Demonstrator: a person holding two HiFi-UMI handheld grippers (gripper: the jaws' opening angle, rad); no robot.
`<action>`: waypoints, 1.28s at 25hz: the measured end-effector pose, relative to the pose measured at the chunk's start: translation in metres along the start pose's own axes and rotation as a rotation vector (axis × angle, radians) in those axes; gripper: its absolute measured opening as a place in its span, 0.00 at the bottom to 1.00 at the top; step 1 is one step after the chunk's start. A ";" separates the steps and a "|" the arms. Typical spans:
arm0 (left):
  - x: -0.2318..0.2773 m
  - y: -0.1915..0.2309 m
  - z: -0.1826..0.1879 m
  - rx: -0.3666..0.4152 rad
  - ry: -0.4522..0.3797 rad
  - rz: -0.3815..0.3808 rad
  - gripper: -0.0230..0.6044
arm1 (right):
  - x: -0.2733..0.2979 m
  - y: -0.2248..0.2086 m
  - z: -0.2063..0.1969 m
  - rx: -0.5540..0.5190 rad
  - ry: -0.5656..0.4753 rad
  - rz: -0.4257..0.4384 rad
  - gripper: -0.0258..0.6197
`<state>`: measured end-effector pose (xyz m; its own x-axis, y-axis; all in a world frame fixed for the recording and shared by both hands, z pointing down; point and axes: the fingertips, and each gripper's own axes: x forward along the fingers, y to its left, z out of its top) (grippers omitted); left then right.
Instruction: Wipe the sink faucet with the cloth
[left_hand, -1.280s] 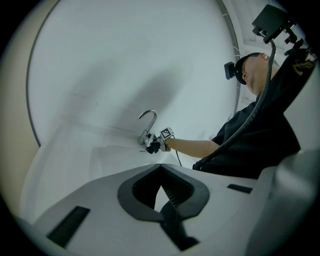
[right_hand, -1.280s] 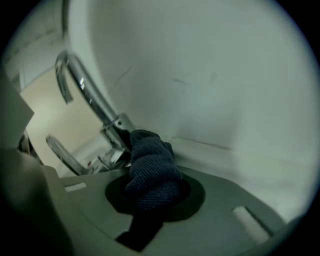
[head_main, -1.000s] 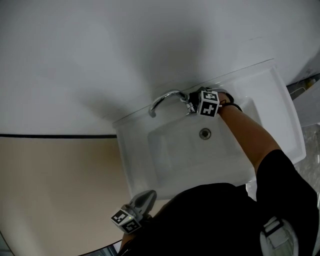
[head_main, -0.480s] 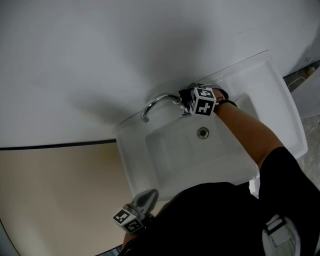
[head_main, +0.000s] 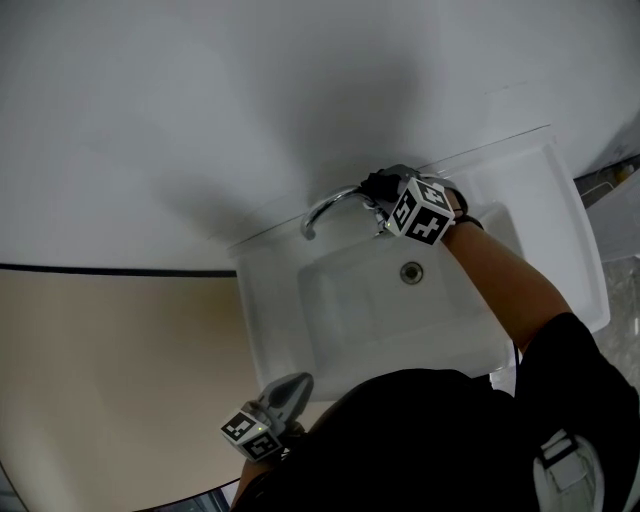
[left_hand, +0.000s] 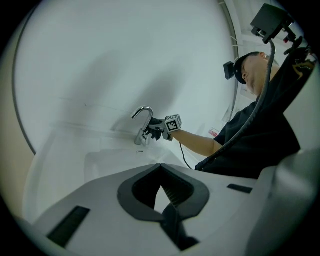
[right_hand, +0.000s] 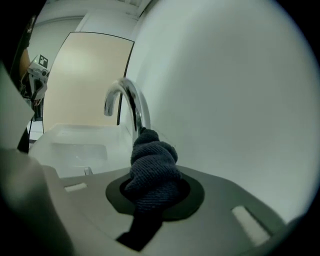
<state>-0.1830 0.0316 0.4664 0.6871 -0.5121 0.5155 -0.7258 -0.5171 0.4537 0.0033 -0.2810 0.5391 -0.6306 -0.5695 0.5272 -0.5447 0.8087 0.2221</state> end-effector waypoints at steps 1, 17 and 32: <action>0.000 0.000 0.003 -0.011 -0.019 -0.008 0.04 | -0.008 -0.004 0.015 -0.014 -0.027 -0.018 0.11; -0.033 0.016 -0.010 -0.048 -0.164 -0.028 0.04 | 0.006 0.114 0.152 -0.522 0.020 0.046 0.11; -0.042 0.020 -0.018 -0.076 -0.193 -0.038 0.04 | -0.024 -0.028 0.074 0.840 -0.447 0.166 0.12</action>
<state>-0.2264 0.0550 0.4668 0.7028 -0.6184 0.3516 -0.6945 -0.4895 0.5273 -0.0070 -0.3005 0.4595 -0.7929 -0.6012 0.0994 -0.5380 0.6141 -0.5774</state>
